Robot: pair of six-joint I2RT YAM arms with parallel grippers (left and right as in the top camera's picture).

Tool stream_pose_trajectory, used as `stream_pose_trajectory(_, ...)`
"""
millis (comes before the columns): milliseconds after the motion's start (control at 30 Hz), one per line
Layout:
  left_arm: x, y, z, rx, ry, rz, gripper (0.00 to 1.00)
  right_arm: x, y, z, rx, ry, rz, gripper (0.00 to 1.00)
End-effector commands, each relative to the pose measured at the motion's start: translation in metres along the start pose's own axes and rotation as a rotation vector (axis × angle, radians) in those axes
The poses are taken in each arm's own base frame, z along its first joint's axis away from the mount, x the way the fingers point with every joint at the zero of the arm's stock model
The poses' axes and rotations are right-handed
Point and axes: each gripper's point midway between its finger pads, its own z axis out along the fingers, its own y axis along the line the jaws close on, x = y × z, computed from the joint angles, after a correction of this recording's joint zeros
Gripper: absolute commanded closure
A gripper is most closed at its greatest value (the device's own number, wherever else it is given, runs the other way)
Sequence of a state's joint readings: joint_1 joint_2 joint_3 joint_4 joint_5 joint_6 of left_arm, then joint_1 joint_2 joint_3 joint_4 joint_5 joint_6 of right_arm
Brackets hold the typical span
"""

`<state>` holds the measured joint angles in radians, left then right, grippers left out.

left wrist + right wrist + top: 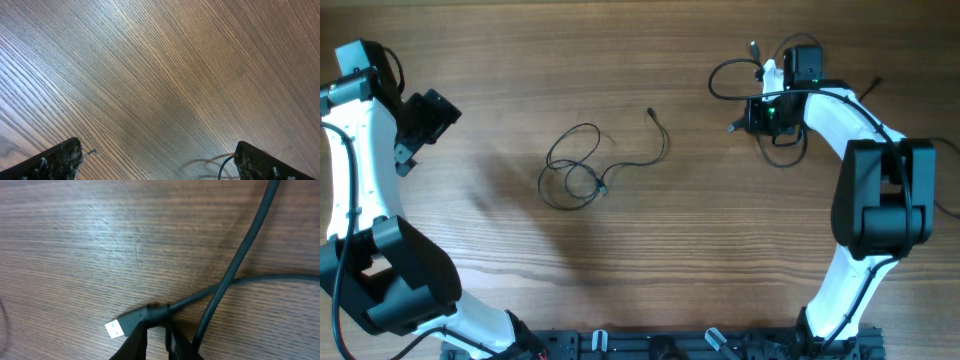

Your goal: Untangle cables

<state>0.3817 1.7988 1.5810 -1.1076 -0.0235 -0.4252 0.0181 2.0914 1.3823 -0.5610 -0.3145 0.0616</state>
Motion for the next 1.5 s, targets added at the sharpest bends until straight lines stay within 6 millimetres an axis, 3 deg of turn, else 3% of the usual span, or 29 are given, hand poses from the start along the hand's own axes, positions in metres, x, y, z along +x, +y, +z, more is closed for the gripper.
stream_pose_trajectory(0, 0.002, 0.001, 0.001, 0.004, 0.007, -0.012, 0.0, 0.011, -0.003, 0.019, -0.01, 0.044, 0.0, 0.84)
stream_pose_trajectory(200, 0.002, 0.001, 0.001, 0.004, 0.007, -0.012, 0.0, 0.002, -0.049, 0.026, 0.231, 0.001, -0.004, 0.84)
stream_pose_trajectory(533, 0.002, 0.001, 0.001, 0.004, 0.008, -0.012, 0.0, -0.011, -0.124, 0.004, 0.432, -0.081, 0.118, 0.85)
stream_pose_trajectory(767, 0.002, 0.001, 0.001, 0.004, 0.007, -0.012, 0.0, 0.001, -0.197, -0.024, 0.48, -0.11, 0.313, 0.85)
stream_pose_trajectory(933, 0.002, 0.001, 0.001, 0.004, 0.008, -0.012, 0.0, 0.015, -0.236, -0.042, 0.466, -0.152, 0.521, 0.84)
stream_pose_trajectory(1133, 0.002, 0.001, 0.001, 0.004, 0.007, -0.012, 0.0, 0.0, -0.22, -0.037, 0.239, -0.2, 0.522, 0.81)
stream_pose_trajectory(1233, 0.002, 0.001, 0.001, 0.004, 0.008, -0.012, 0.0, -0.022, -0.189, -0.04, 0.085, -0.238, 0.455, 0.81)
stream_pose_trajectory(1367, 0.002, 0.001, 0.001, 0.004, 0.007, -0.012, 0.0, -0.059, -0.158, -0.075, 0.066, -0.323, 0.365, 0.8)
stream_pose_trajectory(1467, 0.002, 0.001, 0.001, 0.004, 0.007, -0.012, 0.0, -0.091, -0.123, -0.106, 0.037, -0.421, 0.246, 0.78)
